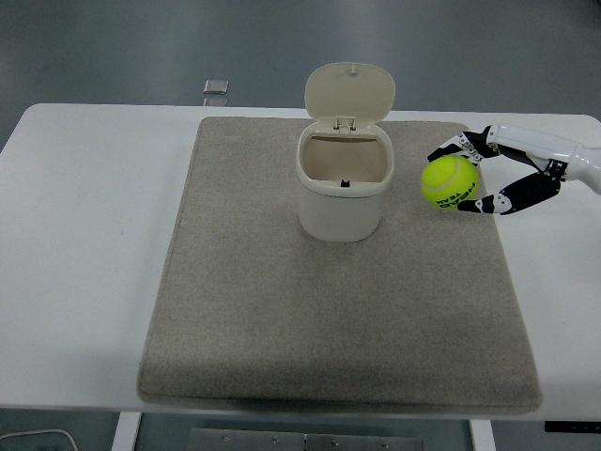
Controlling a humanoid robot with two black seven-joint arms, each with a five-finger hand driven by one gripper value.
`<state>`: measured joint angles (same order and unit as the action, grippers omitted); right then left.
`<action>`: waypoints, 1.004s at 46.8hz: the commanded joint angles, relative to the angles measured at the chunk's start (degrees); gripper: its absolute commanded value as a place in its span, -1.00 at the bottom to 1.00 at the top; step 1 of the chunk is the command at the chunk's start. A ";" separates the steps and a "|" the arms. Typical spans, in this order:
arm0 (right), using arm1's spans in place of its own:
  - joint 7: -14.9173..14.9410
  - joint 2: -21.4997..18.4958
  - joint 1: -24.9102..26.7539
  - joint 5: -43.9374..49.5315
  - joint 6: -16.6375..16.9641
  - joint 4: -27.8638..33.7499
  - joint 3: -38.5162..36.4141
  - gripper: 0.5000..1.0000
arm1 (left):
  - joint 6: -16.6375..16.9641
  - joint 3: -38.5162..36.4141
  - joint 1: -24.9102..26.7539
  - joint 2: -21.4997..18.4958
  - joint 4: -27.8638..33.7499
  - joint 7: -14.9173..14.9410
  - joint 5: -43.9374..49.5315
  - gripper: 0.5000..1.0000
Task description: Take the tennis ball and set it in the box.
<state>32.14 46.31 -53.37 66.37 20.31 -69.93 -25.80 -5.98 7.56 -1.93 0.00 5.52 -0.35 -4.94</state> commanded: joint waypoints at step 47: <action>-7.79 -13.09 -4.72 -1.86 -6.69 2.34 0.05 -1.00 | 0.00 0.00 -0.09 0.00 0.02 0.00 0.01 0.97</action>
<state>25.43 33.61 -58.11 64.84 14.69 -68.12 -25.74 -5.98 7.56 -1.92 0.00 5.50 -0.35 -4.93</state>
